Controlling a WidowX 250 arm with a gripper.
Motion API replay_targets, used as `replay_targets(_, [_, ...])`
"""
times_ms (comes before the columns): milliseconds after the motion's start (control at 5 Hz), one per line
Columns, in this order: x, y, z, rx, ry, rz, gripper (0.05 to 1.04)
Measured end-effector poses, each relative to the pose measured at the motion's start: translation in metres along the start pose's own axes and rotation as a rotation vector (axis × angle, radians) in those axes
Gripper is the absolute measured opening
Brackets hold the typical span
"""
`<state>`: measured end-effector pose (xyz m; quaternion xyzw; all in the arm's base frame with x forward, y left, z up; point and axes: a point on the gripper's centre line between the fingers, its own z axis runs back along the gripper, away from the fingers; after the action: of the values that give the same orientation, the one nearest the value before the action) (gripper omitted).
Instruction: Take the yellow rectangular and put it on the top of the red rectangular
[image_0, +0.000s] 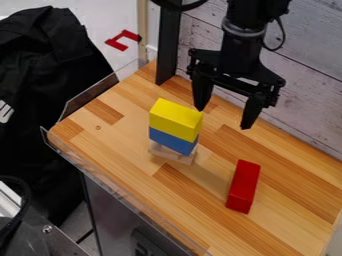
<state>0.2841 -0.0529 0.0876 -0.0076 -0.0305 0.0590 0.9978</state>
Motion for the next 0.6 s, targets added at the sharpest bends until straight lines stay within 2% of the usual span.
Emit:
replay_targets(200, [-0.004, 0.002, -0.008, 0.010, 0.031, 0.003, 0.998])
replay_targets(400, [-0.008, 0.009, -0.014, 0.003, 0.042, 0.072, 0.998])
replay_targets(600, [-0.008, 0.021, -0.011, -0.006, 0.024, 0.159, 0.998])
